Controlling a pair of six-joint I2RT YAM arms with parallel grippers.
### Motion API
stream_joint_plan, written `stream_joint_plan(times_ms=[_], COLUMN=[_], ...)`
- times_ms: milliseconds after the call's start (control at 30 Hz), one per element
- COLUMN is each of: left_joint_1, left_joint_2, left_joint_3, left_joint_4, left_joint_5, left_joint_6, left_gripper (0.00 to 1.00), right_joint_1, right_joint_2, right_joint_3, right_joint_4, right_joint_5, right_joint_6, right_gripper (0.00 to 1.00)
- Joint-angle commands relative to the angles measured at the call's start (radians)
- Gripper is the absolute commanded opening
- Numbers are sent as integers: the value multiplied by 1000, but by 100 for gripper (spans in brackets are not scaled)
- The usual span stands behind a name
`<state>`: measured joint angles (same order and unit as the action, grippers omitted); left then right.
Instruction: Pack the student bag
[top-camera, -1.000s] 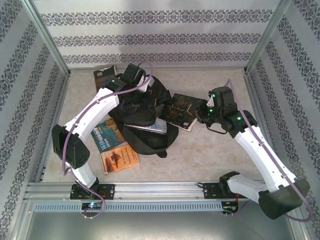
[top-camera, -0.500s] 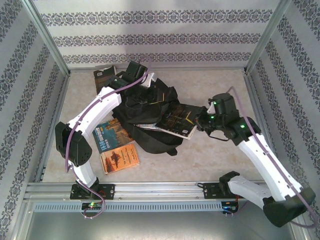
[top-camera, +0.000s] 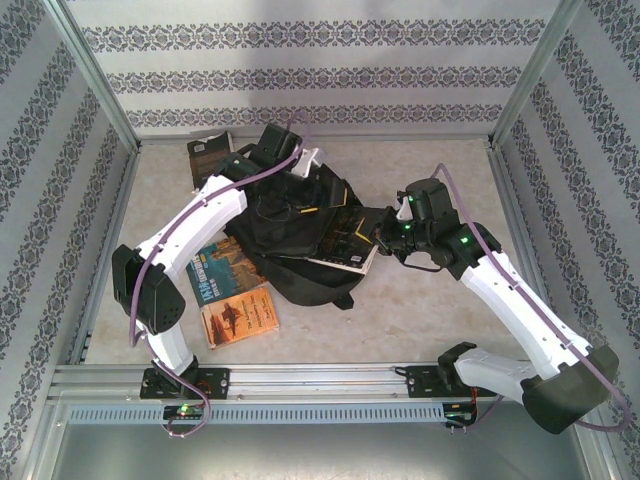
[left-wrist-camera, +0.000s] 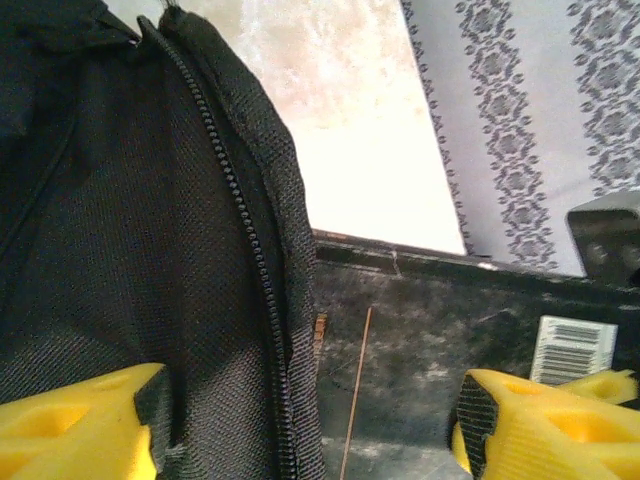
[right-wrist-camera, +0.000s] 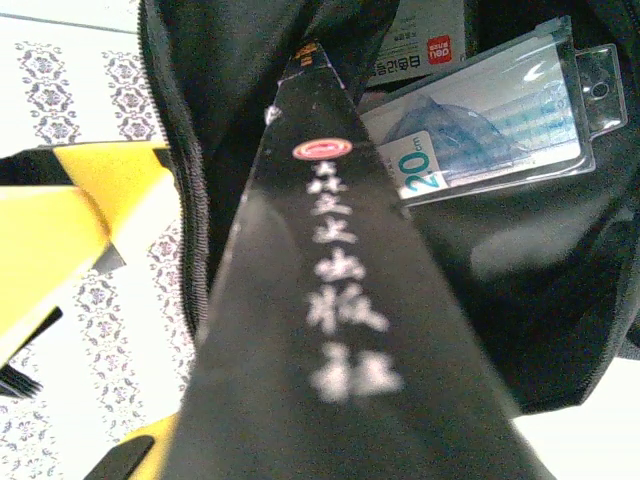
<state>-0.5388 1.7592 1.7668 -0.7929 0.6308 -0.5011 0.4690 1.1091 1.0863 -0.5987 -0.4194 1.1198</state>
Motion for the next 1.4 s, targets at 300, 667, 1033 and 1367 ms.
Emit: stream_joint_plan(times_ms=[300, 667, 1033, 1367], left_joint_1=[-163, -219, -202, -187], left_joint_2=[31, 47, 70, 95], left_joint_3=[116, 123, 243, 426], left_joint_4=[-330, -451, -422, -344], left_joint_5=[-375, -691, -813, -811], left_joint_6=[210, 245, 294, 289], left_gripper=[76, 73, 5, 0], right_joint_1=[-25, -49, -58, -76], right_joint_2=[-42, -52, -66, -138], right_joint_3=[31, -2, -37, -42], right_joint_4=[157, 206, 180, -42], right_joint_5=[-13, -42, -40, 86], right_joint_6=[-3, 29, -2, -147], right_gripper=[0, 0, 0, 0])
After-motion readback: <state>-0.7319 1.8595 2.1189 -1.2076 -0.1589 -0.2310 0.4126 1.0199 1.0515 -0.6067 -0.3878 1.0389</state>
